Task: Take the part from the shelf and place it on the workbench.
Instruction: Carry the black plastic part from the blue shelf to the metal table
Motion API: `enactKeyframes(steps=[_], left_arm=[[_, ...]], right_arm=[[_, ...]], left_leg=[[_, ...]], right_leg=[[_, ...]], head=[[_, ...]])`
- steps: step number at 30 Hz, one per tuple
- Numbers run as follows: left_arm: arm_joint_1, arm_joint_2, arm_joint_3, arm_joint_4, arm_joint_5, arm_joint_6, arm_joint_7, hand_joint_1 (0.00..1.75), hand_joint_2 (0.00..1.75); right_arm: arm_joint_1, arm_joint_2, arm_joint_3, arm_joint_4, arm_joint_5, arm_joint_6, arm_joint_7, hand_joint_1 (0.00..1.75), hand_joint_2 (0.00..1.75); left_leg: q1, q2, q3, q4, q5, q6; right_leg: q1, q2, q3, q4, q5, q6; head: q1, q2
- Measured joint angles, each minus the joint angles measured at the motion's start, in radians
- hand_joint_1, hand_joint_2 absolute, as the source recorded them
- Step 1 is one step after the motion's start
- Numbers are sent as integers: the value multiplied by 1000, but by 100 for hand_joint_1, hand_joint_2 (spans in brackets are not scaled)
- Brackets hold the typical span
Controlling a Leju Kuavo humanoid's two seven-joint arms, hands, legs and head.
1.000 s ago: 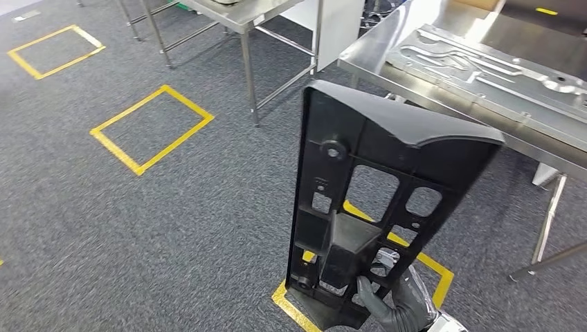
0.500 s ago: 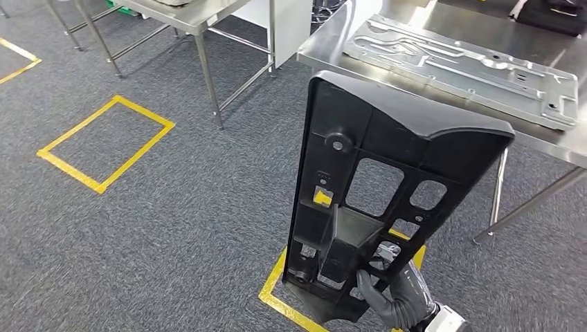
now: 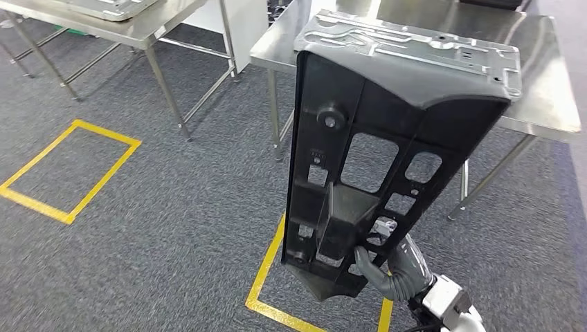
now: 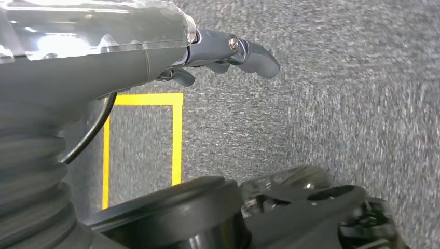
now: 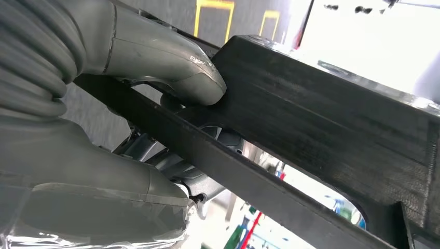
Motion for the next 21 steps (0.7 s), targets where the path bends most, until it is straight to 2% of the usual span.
enactKeyframes(steps=[1,2,3,5,6,8,10,11,12,13,14,15,17,18,19,21], left_arm=[[3,0,0,0,-2,-1,-1,0,175],[5,0,0,0,-4,-2,-3,0,175],[7,0,0,0,-6,-2,-4,0,175],[7,-1,0,0,-9,-3,-5,0,175],[5,-1,0,0,-9,-3,-5,0,175],[5,-2,1,0,-9,-2,-5,0,175],[8,-2,2,0,-8,-1,-5,0,175],[8,-1,3,0,-8,0,-5,0,175],[9,0,4,0,-8,0,-5,0,175],[9,1,5,0,-8,-1,-4,0,175],[9,2,6,0,-9,-2,-3,0,175],[9,2,6,0,-10,-3,-2,0,175],[9,3,6,0,-12,-5,3,0,175],[9,4,6,0,-12,-6,6,0,175],[9,5,6,0,-12,-7,8,0,175],[9,7,6,0,-14,-7,9,0,175]], right_arm=[[-6,0,0,3,-5,-2,2,175,175],[-9,-1,-1,6,-9,-4,2,175,175],[-10,-3,-1,8,-12,-5,0,175,175],[-8,-7,-2,10,-18,-6,-5,175,175],[-7,-10,-3,11,-20,-6,-7,175,175],[-9,-15,-4,14,-23,-7,-12,175,175],[-10,-18,-5,19,-25,-8,-18,175,175],[-9,-19,-6,22,-26,-9,-21,175,175],[-6,-21,-6,25,-28,-10,-23,175,175],[-2,-22,-8,28,-29,-12,-24,175,175],[1,-24,-9,29,-30,-15,-25,175,175],[5,-25,-11,30,-31,-18,-27,175,175],[9,-28,-13,30,-33,-23,-30,175,175],[12,-29,-14,30,-33,-24,-32,175,175],[16,-29,-16,30,-34,-24,-34,175,175],[24,-30,-18,29,-35,-25,-37,175,175]], left_leg=[[0,-20,26,-67,31,5],[1,-37,46,-118,48,9],[0,-48,55,-145,52,13],[1,-40,58,-157,50,20],[2,-32,58,-161,53,25],[6,-10,61,-170,59,38],[5,14,62,-172,60,44],[3,25,61,-172,59,44],[3,36,61,-171,57,44],[2,46,62,-170,55,44],[2,56,65,-169,52,42],[1,65,69,-168,48,39],[-5,80,76,-166,40,31],[-8,86,79,-166,36,26],[-11,94,81,-166,34,22],[-10,105,86,-166,27,12]], right_leg=[[1,11,0,2,0,3],[2,20,-3,4,1,7],[1,29,-8,4,3,13],[1,46,-17,3,9,27],[1,42,-19,6,7,32],[2,3,-43,56,-26,42],[0,-41,-103,180,-90,50],[-2,-49,-134,244,-114,54],[-4,-52,-152,281,-121,56],[-6,-55,-152,282,-110,58],[-6,-60,-129,240,-82,58],[-6,-76,-90,169,-46,56],[2,-116,-25,44,-3,45],[6,-128,-11,15,1,38],[9,-127,-11,10,-3,32],[6,-106,-12,7,-2,22]], head=[[0,0],[0,0],[0,0],[0,0],[0,0],[0,0],[0,0],[0,0],[0,0],[0,0],[0,0],[0,0],[0,0],[0,0],[0,0],[0,0]])
